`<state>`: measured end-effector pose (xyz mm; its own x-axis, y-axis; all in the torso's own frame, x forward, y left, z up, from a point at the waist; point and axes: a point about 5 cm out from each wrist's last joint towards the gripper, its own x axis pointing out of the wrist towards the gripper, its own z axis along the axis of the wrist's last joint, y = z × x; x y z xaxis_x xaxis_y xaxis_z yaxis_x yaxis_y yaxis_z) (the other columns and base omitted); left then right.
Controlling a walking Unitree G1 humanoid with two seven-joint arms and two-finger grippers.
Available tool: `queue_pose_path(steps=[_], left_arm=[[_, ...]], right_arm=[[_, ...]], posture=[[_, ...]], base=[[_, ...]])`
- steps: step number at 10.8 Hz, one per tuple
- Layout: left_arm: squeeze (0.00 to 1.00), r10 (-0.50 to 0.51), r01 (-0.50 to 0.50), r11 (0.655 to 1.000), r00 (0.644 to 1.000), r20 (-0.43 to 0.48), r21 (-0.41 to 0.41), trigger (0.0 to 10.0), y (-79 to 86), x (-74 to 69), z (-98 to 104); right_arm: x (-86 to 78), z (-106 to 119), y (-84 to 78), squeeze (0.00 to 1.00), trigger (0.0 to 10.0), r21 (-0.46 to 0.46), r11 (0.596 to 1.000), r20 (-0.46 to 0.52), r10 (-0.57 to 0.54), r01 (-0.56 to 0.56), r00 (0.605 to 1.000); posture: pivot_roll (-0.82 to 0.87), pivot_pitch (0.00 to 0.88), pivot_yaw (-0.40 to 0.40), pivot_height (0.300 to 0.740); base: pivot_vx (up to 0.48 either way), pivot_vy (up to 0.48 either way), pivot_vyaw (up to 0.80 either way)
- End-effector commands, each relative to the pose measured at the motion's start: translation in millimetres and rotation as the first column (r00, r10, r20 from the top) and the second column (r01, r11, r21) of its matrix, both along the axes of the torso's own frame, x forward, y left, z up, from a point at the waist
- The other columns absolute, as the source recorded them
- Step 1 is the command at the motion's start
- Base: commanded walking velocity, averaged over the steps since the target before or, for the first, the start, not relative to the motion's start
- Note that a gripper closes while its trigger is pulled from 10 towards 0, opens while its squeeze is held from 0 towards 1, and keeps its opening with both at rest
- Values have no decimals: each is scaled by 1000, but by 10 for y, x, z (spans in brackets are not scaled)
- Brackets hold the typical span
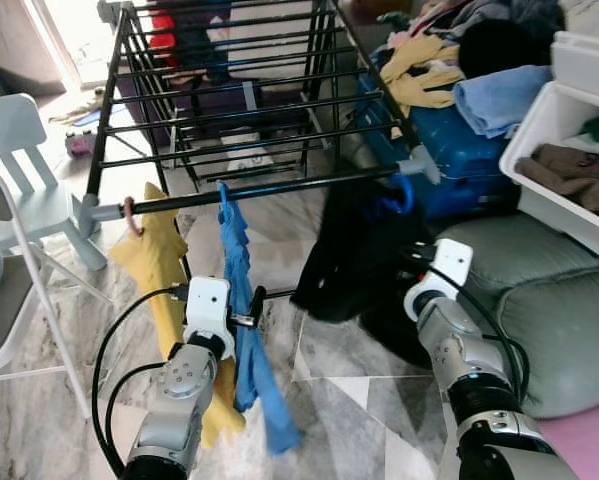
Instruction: Hang hanger
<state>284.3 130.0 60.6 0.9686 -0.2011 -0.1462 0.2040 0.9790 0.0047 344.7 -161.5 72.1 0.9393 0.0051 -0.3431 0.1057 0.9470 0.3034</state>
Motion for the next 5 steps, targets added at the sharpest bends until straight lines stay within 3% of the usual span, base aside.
queue_pose_path(steps=[1, 4, 5], left_arm=[[0, 8, -8, 1000, 1000, -8, -4, 10000, 18, -6, -9], [0, 7, -7, 1000, 1000, -8, -3, 10000, 27, -4, -9], [0, 14, -14, 1000, 1000, -20, -13, 10000, 29, -5, -22]], right_arm=[[63, 128, 12, 0, 10000, 6, 1000, 50, 4, -5, 999], [67, 126, -8, 0, 10000, -2, 1000, 43, -21, 21, 999], [64, 109, -5, 0, 10000, -8, 1000, 34, -17, 18, 999]], posture=[[-76, 0, 30, 740], [-75, 0, 31, 740], [-73, 0, 30, 740]], base=[[304, 0, 0], [300, 0, 0], [0, 0, 0]])
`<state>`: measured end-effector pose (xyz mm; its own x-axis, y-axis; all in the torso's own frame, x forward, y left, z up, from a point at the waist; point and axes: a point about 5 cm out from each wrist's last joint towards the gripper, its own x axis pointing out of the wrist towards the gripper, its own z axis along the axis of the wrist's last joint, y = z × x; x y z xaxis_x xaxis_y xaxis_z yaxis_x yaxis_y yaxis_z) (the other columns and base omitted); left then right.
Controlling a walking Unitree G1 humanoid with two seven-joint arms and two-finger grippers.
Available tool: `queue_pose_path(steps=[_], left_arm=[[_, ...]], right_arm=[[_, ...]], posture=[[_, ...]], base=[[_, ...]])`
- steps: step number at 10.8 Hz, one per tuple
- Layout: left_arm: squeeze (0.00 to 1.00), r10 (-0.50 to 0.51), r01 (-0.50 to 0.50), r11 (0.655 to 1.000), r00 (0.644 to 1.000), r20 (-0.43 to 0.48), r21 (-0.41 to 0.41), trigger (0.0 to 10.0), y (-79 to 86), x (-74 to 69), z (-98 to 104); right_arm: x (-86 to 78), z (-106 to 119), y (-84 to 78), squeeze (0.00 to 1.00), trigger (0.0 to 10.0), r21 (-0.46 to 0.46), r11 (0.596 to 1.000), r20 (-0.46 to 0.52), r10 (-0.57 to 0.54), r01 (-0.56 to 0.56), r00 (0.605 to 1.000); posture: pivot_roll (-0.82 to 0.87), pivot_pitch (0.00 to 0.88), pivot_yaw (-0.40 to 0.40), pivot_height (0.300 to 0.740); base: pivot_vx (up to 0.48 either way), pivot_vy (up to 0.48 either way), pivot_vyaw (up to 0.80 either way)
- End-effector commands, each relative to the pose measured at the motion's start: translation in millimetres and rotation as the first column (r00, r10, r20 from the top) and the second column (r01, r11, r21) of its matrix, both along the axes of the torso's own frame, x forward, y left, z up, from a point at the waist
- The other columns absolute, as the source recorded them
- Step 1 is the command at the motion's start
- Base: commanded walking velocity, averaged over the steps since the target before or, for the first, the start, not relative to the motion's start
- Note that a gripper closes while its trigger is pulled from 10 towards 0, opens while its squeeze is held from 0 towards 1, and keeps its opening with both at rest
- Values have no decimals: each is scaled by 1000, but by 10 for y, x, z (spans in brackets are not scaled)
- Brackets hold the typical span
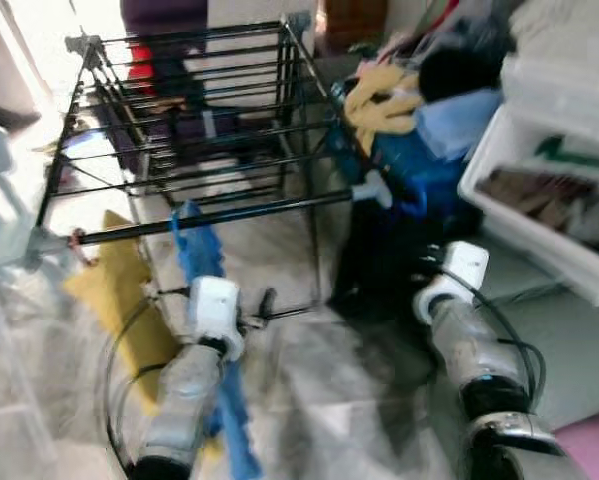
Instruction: Hang hanger
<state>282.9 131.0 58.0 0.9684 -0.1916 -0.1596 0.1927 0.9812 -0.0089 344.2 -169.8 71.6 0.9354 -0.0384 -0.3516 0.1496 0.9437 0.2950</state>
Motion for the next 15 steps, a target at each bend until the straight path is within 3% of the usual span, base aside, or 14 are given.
queue_pose_path(steps=[1, 3, 11, 15], left_arm=[[0, 22, -23, 1000, 1000, -19, -16, 10000, 23, 8, -12], [0, -10, 10, 999, 1000, -11, -40, 10000, -22, -7, 7], [0, -35, 35, 999, 999, -21, -17, 10000, -39, -12, -7], [0, -67, 67, 997, 998, 11, -39, 10000, -79, -31, 37]], right_arm=[[66, 104, 83, 0, 10000, -7, 1000, 36, 30, -29, 999], [59, 82, 104, 0, 10000, -8, 1000, 25, 31, -30, 999], [-29, -48, 124, 0, 10000, -14, 1000, -41, -9, 8, 999], [-21, -31, 49, 0, 10000, -36, 998, -42, -55, 54, 998]], posture=[[-73, 0, 31, 740], [-66, 0, 33, 740], [-73, 0, 41, 740], [-73, 0, 41, 740]], base=[[0, 0, 0], [0, 154, 0], [0, 471, 0], [0, 0, 0]])
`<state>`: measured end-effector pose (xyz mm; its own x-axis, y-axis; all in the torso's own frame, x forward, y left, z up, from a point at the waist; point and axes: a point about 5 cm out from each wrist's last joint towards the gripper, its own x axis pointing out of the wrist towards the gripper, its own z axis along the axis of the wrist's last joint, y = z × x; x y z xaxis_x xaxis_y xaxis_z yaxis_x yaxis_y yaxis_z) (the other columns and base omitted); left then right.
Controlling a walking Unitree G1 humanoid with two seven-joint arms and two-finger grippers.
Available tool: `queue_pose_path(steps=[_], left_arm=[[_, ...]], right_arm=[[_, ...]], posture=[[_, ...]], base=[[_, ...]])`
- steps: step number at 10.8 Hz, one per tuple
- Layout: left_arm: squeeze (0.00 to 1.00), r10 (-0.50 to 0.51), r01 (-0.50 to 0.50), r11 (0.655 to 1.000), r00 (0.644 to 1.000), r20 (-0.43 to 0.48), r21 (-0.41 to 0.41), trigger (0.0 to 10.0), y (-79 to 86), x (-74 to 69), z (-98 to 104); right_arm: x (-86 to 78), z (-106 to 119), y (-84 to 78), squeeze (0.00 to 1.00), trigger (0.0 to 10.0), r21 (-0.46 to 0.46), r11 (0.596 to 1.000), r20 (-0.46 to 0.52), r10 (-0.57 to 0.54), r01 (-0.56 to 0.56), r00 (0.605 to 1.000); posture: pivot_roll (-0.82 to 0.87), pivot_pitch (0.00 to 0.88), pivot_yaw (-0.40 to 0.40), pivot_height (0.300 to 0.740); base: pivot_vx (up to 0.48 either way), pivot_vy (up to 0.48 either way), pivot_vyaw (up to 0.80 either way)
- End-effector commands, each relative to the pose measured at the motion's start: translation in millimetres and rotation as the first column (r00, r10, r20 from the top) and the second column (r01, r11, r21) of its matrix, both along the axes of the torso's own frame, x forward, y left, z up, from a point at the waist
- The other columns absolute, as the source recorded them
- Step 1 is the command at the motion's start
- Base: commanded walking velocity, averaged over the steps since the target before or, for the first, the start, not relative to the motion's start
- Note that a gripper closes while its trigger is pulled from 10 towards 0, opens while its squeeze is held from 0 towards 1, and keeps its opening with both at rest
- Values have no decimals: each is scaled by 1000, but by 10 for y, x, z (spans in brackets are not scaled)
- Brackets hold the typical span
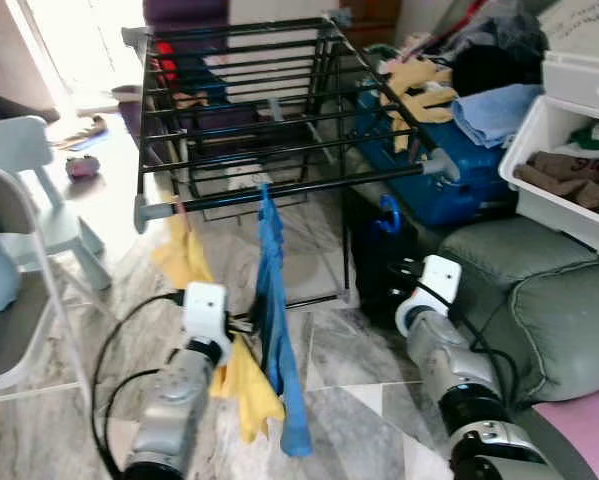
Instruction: Hang hanger
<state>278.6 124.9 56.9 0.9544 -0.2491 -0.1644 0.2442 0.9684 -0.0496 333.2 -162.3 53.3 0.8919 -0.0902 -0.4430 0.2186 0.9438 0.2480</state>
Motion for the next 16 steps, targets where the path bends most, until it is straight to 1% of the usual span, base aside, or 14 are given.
queue_pose_path(steps=[1, 3, 5, 6, 7, 8, 9, 11, 15, 16], left_arm=[[0, -13, 14, 1000, 999, 30, -6, 10000, -15, 11, 59], [0, 0, 1, 1000, 999, 42, -13, 10000, 15, 11, 86], [0, 33, -32, 999, 998, 60, -21, 10000, 97, 1, 131], [0, 42, -41, 999, 998, 50, -20, 10000, 121, -19, 102], [0, 34, -33, 999, 999, 34, -23, 10000, 68, -39, 60], [0, 26, -25, 999, 999, 36, -28, 10000, 31, -31, 72], [0, 25, -24, 999, 999, 35, -30, 10000, 26, -25, 70], [0, 25, -24, 999, 999, 35, -31, 10000, 34, -20, 72], [0, 21, -21, 999, 999, 25, -31, 10000, 11, -39, 43], [0, 26, -26, 999, 1000, 15, -29, 10000, 15, -37, 31]], right_arm=[[90, 171, -61, 0, 10000, -28, 999, 73, -27, 29, 997], [92, 232, -138, 0, 10000, -49, 997, 113, -61, 67, 992], [18, 251, -179, 0, 10000, -64, 996, 137, -55, 64, 989], [-39, 212, -174, 0, 10000, -87, 995, 134, -38, 50, 990], [-117, 96, -166, 0, 10000, -101, 994, 103, -38, 48, 994], [-120, 111, -145, 0, 10000, -88, 995, 113, -38, 49, 993], [-109, 126, -139, 0, 10000, -113, 993, 128, -16, 31, 992], [-118, 98, -169, 0, 10000, -126, 992, 118, -18, 33, 993], [-119, 118, -175, 0, 10000, -170, 985, 138, 5, 19, 990], [-132, 98, -176, 0, 10000, -167, 986, 130, 6, 16, 992]], posture=[[-73, 0, 40, 740], [-77, 0, 39, 740], [-78, 0, 37, 740], [-82, 0, 36, 740], [-83, 0, 37, 740], [-88, 0, 40, 740], [-89, 0, 40, 740], [-85, 0, 37, 740], [-85, 0, 32, 740], [-85, 0, 32, 740]], base=[[0, 0, 0], [0, 0, 0], [281, 0, 0], [315, 0, 0], [337, 0, 0], [341, 0, 0], [352, 0, 0], [384, 0, 0], [373, 300, 0], [266, 247, 0]])
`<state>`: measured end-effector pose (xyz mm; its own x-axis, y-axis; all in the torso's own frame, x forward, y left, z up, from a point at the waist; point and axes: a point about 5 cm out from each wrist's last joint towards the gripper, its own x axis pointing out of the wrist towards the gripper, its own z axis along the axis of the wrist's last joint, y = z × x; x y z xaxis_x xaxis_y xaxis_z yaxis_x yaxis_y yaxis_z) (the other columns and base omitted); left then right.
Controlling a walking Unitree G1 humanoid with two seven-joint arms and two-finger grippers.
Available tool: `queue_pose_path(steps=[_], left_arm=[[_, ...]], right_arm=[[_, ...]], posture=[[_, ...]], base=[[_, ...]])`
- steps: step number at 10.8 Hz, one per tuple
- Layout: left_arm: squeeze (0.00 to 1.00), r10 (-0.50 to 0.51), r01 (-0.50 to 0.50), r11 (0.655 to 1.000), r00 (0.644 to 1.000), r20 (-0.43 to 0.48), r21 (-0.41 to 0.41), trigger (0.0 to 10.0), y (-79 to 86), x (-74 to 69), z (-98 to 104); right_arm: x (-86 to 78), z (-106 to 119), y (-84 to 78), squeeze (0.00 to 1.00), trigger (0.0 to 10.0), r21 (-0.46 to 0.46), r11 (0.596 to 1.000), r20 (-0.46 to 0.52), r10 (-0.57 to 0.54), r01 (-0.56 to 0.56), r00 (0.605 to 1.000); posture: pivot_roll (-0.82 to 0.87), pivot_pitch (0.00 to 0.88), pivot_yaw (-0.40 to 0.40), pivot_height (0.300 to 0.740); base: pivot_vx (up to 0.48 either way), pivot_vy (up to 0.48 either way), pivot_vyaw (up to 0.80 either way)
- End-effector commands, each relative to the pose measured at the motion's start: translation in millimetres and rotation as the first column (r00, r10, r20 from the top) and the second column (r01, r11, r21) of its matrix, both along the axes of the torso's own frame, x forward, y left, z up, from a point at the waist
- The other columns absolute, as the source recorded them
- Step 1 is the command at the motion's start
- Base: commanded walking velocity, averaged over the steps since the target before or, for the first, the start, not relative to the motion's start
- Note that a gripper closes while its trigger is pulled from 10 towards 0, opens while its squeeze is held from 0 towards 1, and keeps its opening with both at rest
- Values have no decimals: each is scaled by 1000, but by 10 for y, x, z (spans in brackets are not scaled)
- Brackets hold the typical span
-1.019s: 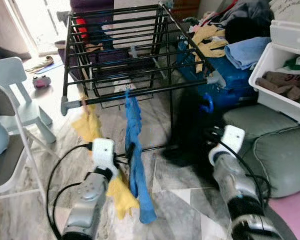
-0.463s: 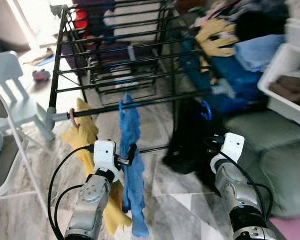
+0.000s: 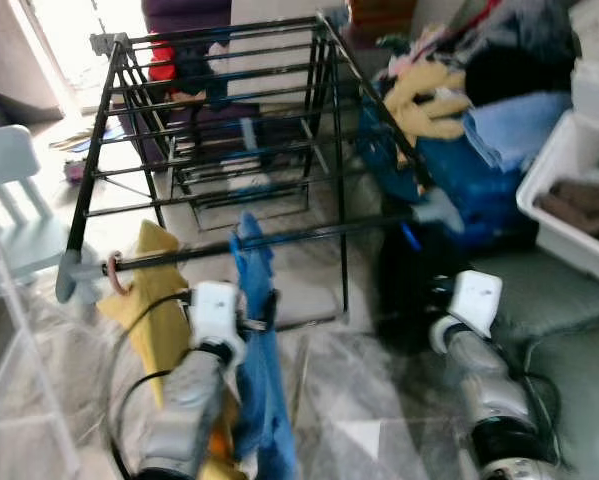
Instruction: Hang hanger
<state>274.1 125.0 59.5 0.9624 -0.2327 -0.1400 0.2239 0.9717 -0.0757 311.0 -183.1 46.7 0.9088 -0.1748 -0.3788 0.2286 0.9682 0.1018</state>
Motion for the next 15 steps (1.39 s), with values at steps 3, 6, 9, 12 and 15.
queue_pose_path(steps=[3, 6, 9, 12, 15], left_arm=[[0, 6, -6, 1000, 1000, -17, 11, 10000, -8, 20, -17], [0, 6, -6, 1000, 1000, -23, 5, 10000, -10, 24, -21], [0, 0, 0, 1000, 1000, -24, 3, 10000, -28, 26, -17], [0, -6, 6, 1000, 1000, -30, 6, 10000, -46, 29, -26], [0, -20, 21, 999, 999, -51, 25, 10000, -33, 13, -61]], right_arm=[[108, 157, 67, 0, 10000, 9, 999, 76, 36, -36, 996], [131, 138, 203, 0, 10000, 70, 994, 44, 85, -87, 995], [218, 252, 263, 0, 10000, 117, 989, 68, 80, -88, 994], [124, 195, 166, 0, 10000, 87, 990, 34, 112, -114, 993], [-471, -195, 25, 0, 10000, 42, 991, -90, 127, -124, 988]], posture=[[-87, 0, 32, 740], [-86, 0, 31, 740], [-87, 0, 34, 740], [-87, 0, 28, 740], [-111, 0, 52, 740]], base=[[0, 0, 0], [0, 0, 0], [0, 0, 0], [0, 0, 0], [0, 0, 0]])
